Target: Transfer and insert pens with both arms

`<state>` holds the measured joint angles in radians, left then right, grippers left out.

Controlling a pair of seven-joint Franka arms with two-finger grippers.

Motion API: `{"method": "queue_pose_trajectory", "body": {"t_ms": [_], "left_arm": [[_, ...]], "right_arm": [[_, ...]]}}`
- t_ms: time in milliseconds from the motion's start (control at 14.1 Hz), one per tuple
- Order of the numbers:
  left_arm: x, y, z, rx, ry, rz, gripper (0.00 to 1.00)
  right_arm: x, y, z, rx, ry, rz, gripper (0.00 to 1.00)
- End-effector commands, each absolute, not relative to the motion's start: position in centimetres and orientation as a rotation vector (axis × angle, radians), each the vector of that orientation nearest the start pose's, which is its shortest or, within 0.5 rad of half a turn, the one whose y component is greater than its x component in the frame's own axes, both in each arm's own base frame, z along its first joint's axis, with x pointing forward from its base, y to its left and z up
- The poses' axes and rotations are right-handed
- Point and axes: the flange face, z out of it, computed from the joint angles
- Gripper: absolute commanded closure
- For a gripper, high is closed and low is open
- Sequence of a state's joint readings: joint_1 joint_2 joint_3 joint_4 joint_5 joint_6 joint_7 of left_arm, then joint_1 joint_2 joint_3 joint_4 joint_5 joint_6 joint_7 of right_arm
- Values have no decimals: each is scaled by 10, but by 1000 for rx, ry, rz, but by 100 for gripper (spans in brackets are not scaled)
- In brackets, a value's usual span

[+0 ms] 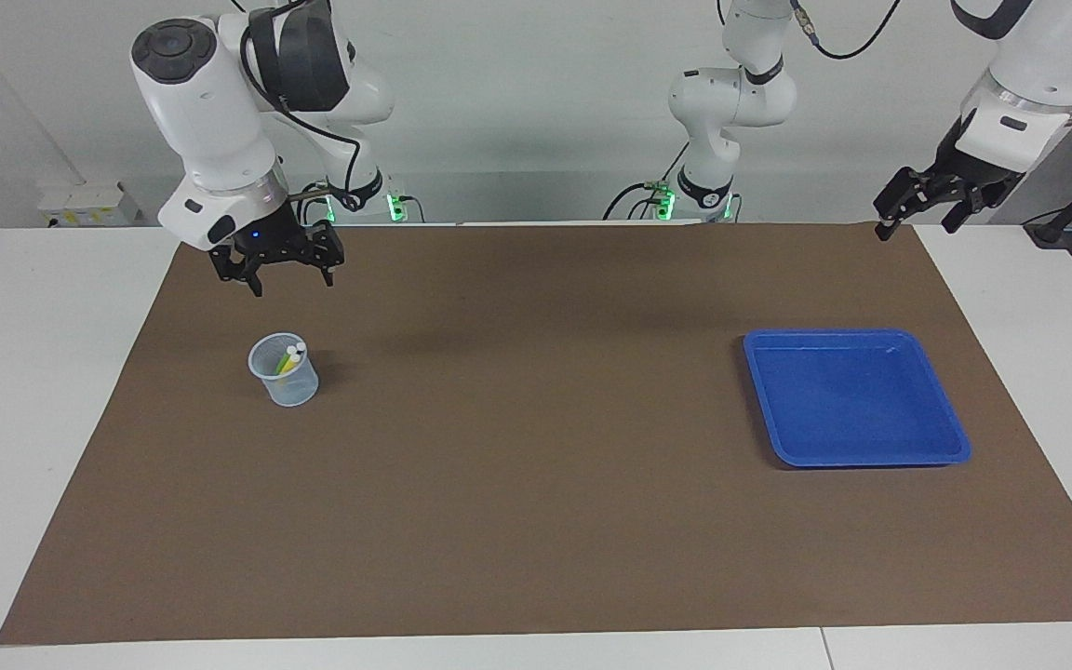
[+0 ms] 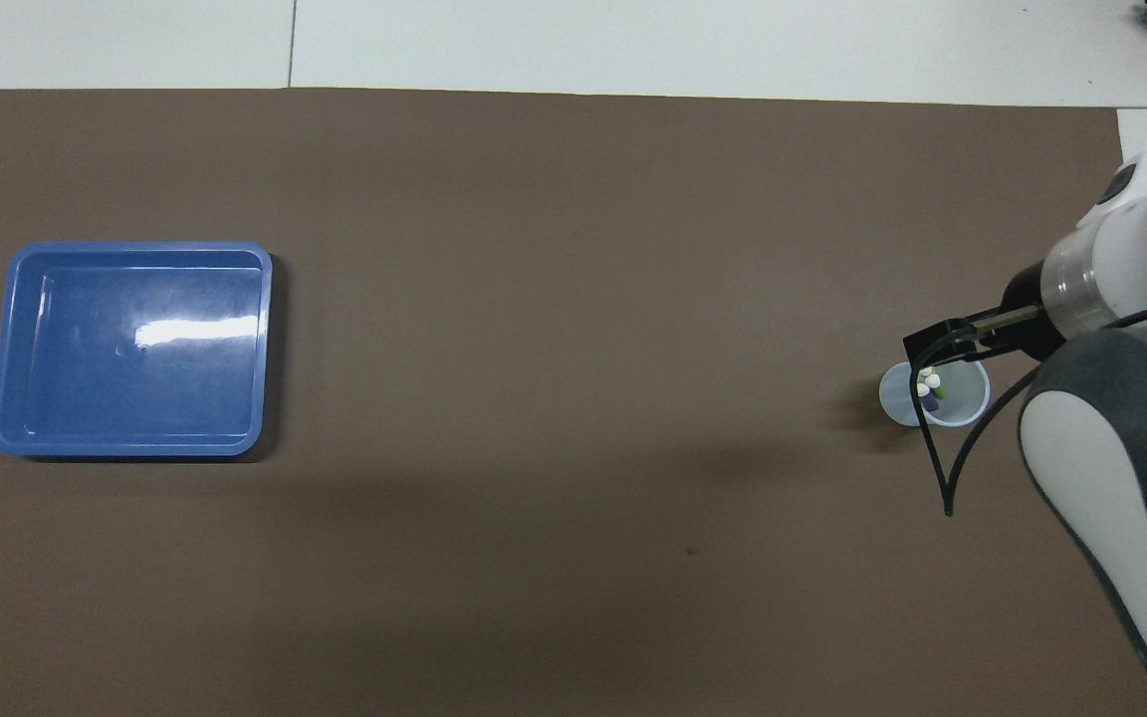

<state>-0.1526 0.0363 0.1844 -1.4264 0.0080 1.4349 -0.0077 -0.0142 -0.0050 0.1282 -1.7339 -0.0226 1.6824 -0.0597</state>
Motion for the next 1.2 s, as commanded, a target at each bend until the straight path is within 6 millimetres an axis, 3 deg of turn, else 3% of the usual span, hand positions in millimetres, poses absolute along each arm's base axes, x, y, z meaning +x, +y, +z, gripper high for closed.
{"method": "queue_pose_trajectory", "body": {"t_ms": [0, 566, 1132], "left_arm": [[550, 17, 660, -3110, -64, 23, 0], [552, 13, 661, -3113, -49, -24, 0], [559, 6, 632, -3115, -27, -8, 0]], "right_arm": [[553, 63, 563, -3148, -252, 67, 0], [553, 63, 563, -3148, -252, 67, 0], [553, 63, 562, -3148, -252, 72, 0]]}}
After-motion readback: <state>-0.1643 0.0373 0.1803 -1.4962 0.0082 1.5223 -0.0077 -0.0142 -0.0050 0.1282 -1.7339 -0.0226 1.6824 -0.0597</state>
